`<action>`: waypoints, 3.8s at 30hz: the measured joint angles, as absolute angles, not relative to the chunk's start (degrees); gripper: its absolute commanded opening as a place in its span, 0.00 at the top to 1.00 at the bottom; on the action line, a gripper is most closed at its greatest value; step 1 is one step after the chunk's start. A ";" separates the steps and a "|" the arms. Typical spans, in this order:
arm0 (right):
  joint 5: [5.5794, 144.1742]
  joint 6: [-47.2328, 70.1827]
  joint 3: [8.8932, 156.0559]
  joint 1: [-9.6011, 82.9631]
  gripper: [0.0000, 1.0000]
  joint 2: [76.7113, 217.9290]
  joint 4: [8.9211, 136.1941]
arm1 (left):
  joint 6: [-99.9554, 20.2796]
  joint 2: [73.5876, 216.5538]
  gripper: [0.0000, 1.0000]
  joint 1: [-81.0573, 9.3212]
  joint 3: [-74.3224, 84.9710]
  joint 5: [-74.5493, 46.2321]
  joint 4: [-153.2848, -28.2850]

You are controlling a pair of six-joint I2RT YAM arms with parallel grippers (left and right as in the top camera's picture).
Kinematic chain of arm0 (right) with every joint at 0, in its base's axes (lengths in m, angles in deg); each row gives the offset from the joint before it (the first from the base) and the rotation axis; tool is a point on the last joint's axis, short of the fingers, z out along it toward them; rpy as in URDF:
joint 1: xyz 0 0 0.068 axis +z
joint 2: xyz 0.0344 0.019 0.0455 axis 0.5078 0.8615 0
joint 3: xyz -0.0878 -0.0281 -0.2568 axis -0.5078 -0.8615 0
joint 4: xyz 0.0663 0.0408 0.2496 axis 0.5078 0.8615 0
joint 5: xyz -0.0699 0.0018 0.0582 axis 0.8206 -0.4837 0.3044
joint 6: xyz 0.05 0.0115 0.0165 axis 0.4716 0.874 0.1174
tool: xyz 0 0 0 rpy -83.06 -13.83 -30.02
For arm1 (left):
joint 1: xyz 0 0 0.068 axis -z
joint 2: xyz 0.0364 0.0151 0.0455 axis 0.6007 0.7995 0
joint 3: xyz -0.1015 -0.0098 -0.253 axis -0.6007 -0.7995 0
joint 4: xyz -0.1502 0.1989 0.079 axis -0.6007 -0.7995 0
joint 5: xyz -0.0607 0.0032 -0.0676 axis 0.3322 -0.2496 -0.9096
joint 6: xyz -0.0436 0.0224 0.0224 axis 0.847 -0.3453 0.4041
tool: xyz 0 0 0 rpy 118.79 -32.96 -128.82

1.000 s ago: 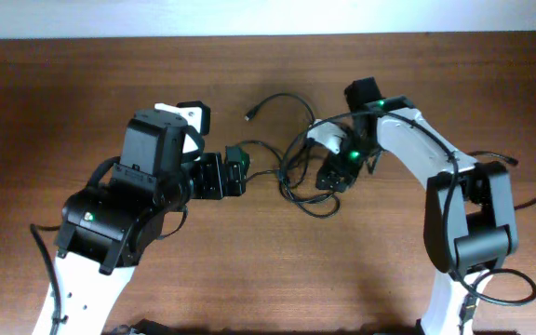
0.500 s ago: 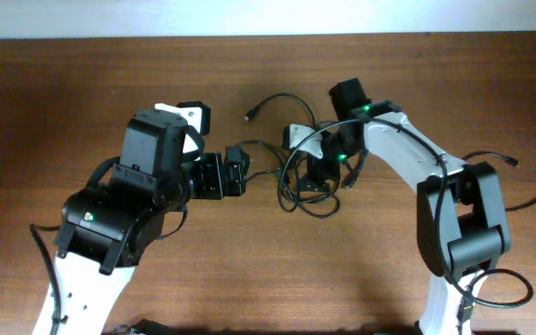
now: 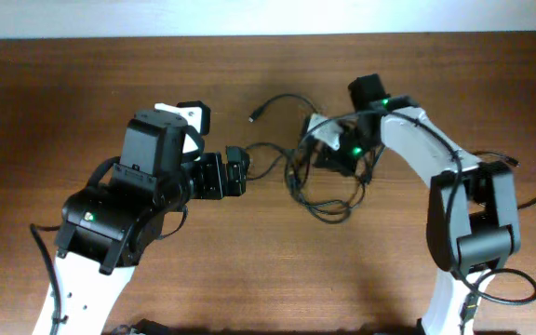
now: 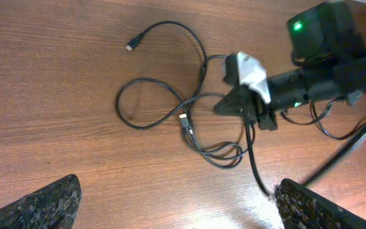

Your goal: Untangle cables

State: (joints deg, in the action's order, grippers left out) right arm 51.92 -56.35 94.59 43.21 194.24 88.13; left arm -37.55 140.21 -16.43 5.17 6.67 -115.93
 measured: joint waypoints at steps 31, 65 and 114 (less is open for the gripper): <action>61.18 -7.65 151.23 41.37 0.96 173.43 100.06 | -37.55 140.21 0.01 -16.43 5.17 6.69 -115.93; 47.63 -1.99 151.23 41.37 0.96 173.45 100.96 | -44.31 162.39 0.01 -9.54 5.02 -22.55 -90.27; 56.51 -0.02 151.23 10.29 0.96 175.68 105.18 | -64.61 155.75 0.70 -23.33 5.04 6.56 -105.48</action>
